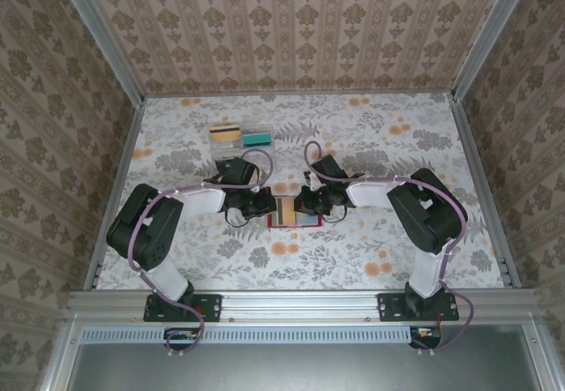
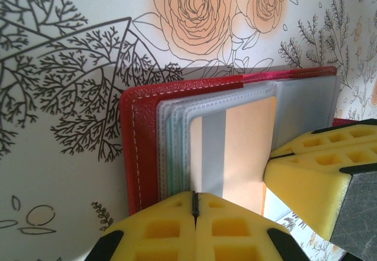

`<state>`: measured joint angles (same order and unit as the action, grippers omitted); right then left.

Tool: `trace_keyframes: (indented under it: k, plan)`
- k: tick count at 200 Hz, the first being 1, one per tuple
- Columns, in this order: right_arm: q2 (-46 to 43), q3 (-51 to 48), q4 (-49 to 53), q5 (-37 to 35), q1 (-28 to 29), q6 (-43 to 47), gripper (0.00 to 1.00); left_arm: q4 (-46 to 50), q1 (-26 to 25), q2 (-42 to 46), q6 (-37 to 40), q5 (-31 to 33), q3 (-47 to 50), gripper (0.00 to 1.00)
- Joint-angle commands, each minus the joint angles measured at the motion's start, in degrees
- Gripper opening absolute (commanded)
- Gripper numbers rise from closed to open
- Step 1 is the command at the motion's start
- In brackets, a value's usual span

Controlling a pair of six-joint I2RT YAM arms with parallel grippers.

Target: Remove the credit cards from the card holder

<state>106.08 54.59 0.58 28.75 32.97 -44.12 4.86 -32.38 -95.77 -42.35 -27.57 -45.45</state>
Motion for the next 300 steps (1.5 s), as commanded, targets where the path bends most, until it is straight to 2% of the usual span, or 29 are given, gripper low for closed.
trace_keyframes:
  k: [1, 73, 85, 90, 99, 114, 172, 204, 300]
  plan:
    - [-2.3, -0.7, 1.8, -1.1, -0.6, 0.4, 0.00, 4.8, -0.3, -0.9, 1.7, 1.8, -0.3, 0.00]
    - [-3.1, -1.9, 1.0, 0.5, -1.7, 0.5, 0.00, 5.2, -0.2, -1.2, 2.1, 2.0, -0.3, 0.00]
    - [-2.7, -1.9, 0.3, 1.0, -1.7, 0.3, 0.19, 5.2, -0.2, -1.3, 2.1, 1.8, -0.3, 0.00]
    - [-2.6, -1.9, 0.0, 1.3, -1.7, 0.3, 0.24, 5.1, -0.2, -1.4, 2.1, 1.7, -0.3, 0.00]
    - [-2.1, -1.7, -0.5, 1.6, -1.6, 0.0, 0.29, 4.9, -0.3, -1.4, 2.0, 1.7, -0.3, 0.00]
    - [-1.3, -1.4, -1.3, 1.9, -1.4, -0.5, 0.29, 4.7, -0.4, -1.5, 1.8, 1.7, -0.2, 0.00]
    - [0.4, -0.8, -2.1, 1.5, -1.0, -1.1, 0.19, 4.5, -0.8, -1.5, 1.5, 1.5, -0.2, 0.00]
    - [-0.6, -1.9, -1.4, 0.6, -1.3, -0.6, 0.00, 4.8, -0.9, -1.4, 1.9, 1.6, -0.2, 0.00]
    - [-10.8, -9.3, -0.1, 2.0, -7.7, 2.0, 0.00, 6.0, -0.1, -0.6, 2.8, 1.2, -1.2, 0.00]
